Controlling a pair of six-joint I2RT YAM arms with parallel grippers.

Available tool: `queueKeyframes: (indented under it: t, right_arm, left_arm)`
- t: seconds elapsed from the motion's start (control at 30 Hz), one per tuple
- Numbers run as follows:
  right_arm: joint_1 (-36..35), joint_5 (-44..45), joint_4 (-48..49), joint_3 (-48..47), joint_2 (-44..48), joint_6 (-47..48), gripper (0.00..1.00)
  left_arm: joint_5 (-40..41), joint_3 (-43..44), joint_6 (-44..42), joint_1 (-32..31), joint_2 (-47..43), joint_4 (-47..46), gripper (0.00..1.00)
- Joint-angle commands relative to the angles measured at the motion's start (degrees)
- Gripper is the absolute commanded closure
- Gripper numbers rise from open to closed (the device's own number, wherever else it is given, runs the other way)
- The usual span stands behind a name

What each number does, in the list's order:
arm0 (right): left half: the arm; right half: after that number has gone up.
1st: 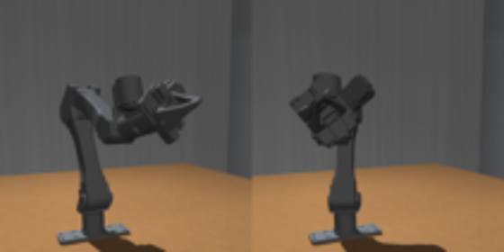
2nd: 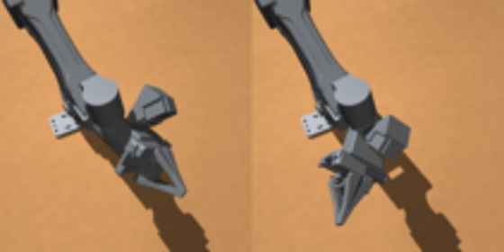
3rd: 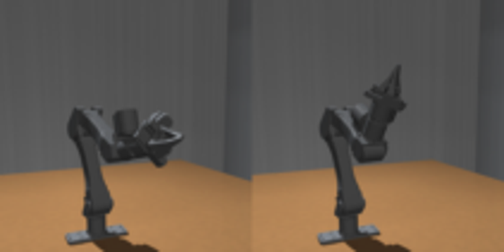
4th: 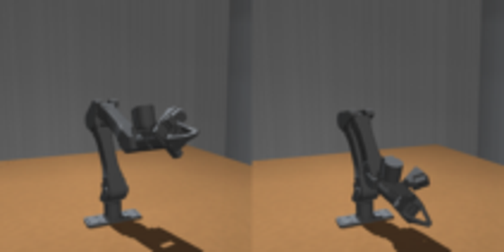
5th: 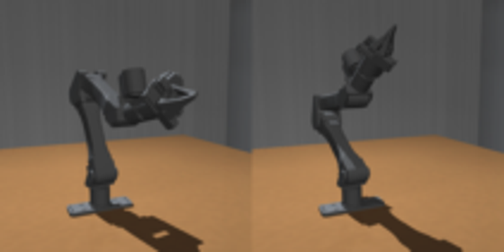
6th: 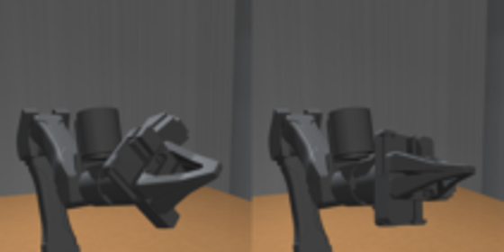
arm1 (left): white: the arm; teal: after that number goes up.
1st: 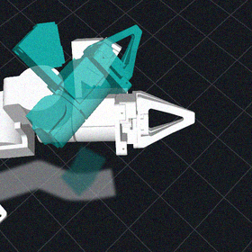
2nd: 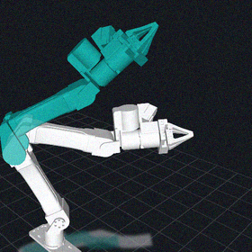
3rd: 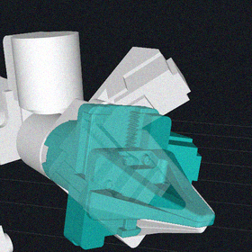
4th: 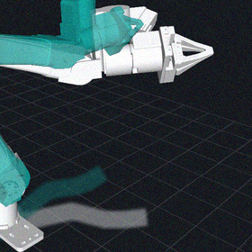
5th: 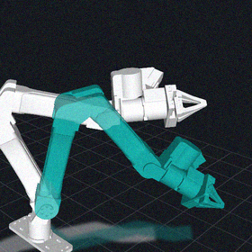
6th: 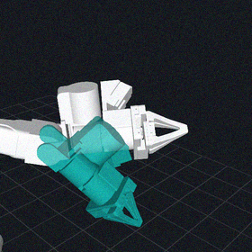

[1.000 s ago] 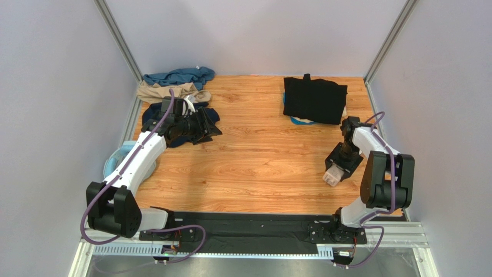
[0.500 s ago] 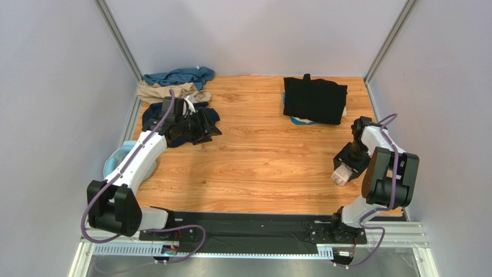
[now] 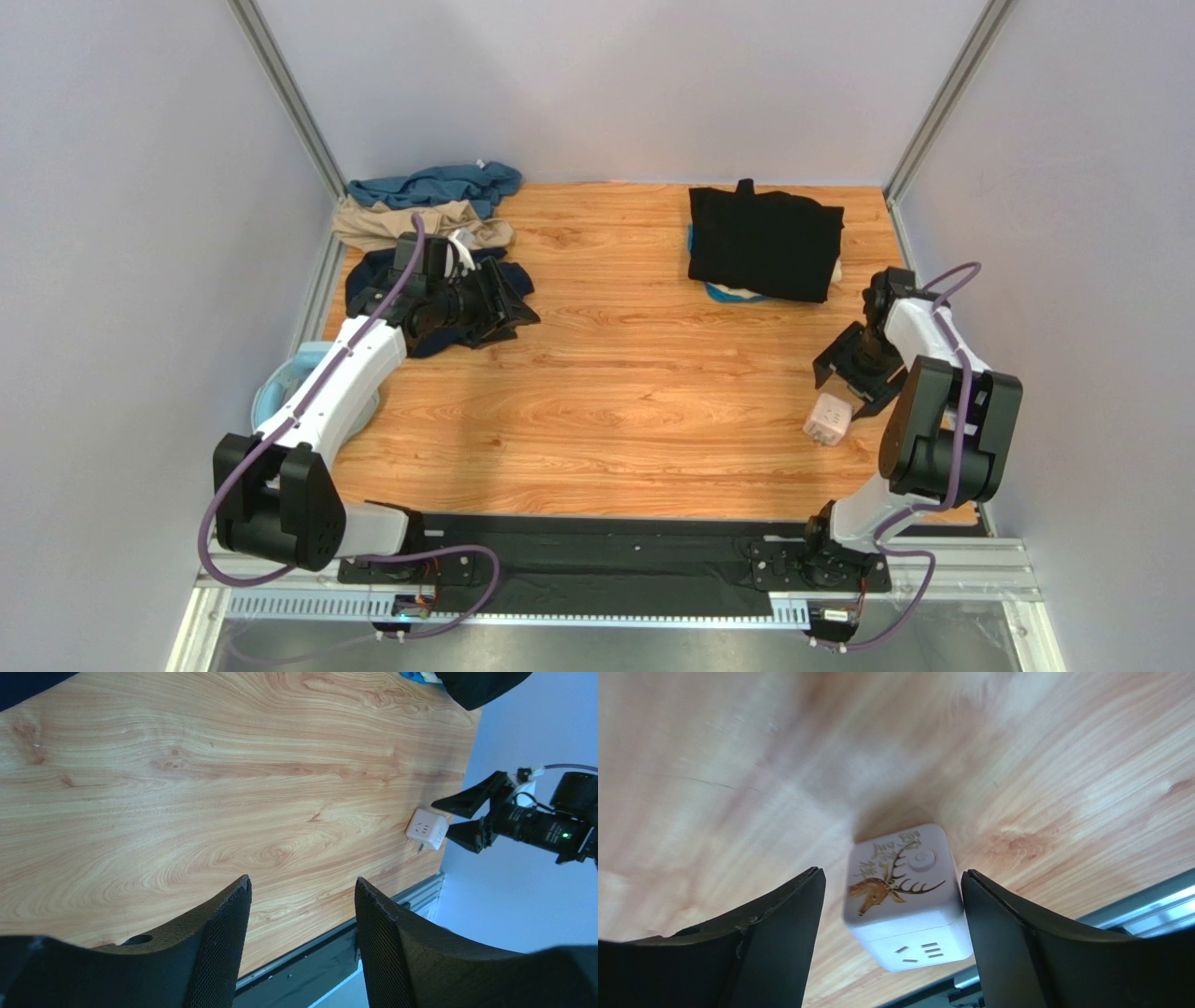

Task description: Fold and stack the t-shirts

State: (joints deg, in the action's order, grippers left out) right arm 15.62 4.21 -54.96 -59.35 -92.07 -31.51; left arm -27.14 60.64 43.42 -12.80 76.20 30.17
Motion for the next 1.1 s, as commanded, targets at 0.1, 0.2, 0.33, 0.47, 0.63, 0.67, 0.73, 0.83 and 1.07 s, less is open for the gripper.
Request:
queueKeyframes:
  t: [0.1,0.2,0.33,0.47,0.63,0.67,0.73,0.83,1.07]
  right_arm:
    - [3.2,1.2,3.7,-14.1,-3.5,-2.9,0.24]
    - [3.0,-3.4,5.4,-19.4,-5.0,-6.3,0.25]
    - [1.2,-15.6,11.3,-20.1,-6.2,-14.5,0.28]
    - [-7.2,-27.4,22.2,-20.5,-6.4,-14.8,0.26]
    - [-20.6,-34.6,31.7,-21.7,-8.5,-11.4,0.25]
    - [-22.3,-35.1,30.7,-22.8,-9.3,-10.3,0.26]
    - [-27.0,-33.6,24.5,-27.2,-12.5,-4.8,0.26]
    - [-30.2,-37.5,17.6,-32.2,-17.6,0.8,0.24]
    - [-29.6,-41.6,15.7,-26.7,-15.1,2.7,0.24]
  left_arm:
    - [-0.8,0.3,0.2,-0.2,-1.1,-1.5,0.37]
    - [-0.6,0.8,-0.3,-0.2,-1.3,-1.0,0.37]
    - [-0.4,0.8,-0.2,-0.2,-1.4,-0.7,0.37]
    - [0.0,0.6,0.0,-0.2,-1.7,-0.6,0.37]
    - [2.4,0.1,0.3,-0.2,-4.6,-0.6,0.36]
    - [3.7,0.0,0.4,-0.2,-5.6,-0.4,0.36]
    - [5.5,0.1,0.6,-0.2,-6.2,0.9,0.37]
    - [13.7,4.6,-2.8,-0.2,-7.9,9.1,0.38]
    - [41.3,13.7,-7.0,5.0,-14.1,19.3,0.38]
